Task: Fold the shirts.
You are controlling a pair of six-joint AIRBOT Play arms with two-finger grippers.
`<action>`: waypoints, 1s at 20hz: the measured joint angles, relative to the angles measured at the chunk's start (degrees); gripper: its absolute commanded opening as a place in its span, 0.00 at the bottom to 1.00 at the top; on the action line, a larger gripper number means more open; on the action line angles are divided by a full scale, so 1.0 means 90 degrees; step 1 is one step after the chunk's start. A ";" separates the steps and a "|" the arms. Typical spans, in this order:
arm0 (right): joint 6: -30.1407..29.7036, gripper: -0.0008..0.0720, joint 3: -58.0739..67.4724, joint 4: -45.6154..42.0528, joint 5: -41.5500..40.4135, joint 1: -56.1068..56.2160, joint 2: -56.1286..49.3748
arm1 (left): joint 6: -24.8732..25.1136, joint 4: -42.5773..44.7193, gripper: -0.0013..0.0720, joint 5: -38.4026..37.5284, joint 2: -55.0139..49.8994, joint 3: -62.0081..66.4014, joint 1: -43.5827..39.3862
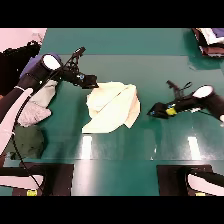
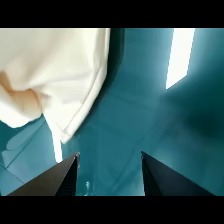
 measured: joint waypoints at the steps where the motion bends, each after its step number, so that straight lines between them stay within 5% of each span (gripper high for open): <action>1: -0.0029 0.61 -0.0024 0.0126 -0.0236 0.0204 -0.0192 | 0.0000 0.0017 0.05 -0.0010 0.0002 0.0017 0.0000; 3: -0.0068 0.61 0.0092 0.0294 -0.0532 0.0571 -0.0542 | 0.0002 0.0027 0.05 -0.0010 0.0002 0.0036 0.0000; 7: -0.0097 0.06 0.0573 0.0415 -0.0908 0.1141 -0.1120 | 0.0000 0.0044 0.05 -0.0019 0.0002 0.0056 0.0000; 12: -0.0107 0.03 0.1047 0.0219 -0.1071 0.1297 -0.1241 | -0.0141 0.0355 0.04 -0.0044 0.0313 0.0080 0.0000; 20: 0.0423 0.03 0.3031 -0.0872 -0.0143 0.0066 0.0675 | -0.0369 0.1785 0.05 -0.0061 0.2601 0.1273 0.0000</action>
